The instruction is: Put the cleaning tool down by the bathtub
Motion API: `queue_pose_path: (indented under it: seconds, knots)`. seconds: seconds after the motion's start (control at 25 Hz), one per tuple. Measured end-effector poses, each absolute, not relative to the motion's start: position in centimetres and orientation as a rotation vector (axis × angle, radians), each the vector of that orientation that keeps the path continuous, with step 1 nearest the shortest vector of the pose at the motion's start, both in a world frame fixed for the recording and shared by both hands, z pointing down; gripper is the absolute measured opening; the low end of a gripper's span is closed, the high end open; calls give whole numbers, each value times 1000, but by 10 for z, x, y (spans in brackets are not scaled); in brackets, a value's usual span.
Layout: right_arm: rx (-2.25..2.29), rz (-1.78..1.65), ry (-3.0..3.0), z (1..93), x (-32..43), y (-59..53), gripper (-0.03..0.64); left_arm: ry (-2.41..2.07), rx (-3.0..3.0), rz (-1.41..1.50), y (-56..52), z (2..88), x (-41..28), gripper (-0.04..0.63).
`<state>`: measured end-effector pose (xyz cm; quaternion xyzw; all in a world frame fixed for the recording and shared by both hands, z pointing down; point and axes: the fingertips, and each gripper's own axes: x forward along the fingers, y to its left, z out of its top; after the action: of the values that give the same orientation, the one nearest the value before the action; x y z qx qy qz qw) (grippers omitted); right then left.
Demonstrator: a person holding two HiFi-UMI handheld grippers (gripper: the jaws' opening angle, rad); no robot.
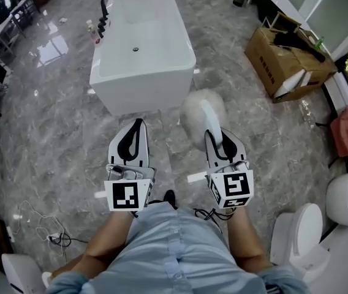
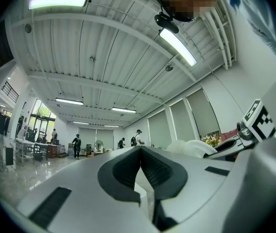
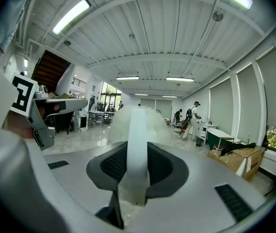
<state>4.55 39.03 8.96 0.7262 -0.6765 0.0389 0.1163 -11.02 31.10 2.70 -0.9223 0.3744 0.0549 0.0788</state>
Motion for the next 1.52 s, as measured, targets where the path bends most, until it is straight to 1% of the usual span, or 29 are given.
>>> queue_pose_path:
  seconds: [0.28,0.52,0.8,1.16,1.52]
  knots:
    - [2151,92,-1954,88,59,357,103,1079,-2787,204,273,28,-92,16]
    - [2176,109,-1916,89,85,344,103,1052,-2809,160,257,37,-71,16]
    - [2177,172,-1907,111,124,308,103,1063,-2855,94,223,59,-33,17]
    - [2113,257,-1988,135,201,219,103,1111,-2796,-54,138,79,41,16]
    - [1984,209,-2146,122,263,114,103,1244,-2694,-48,51,46,107,17]
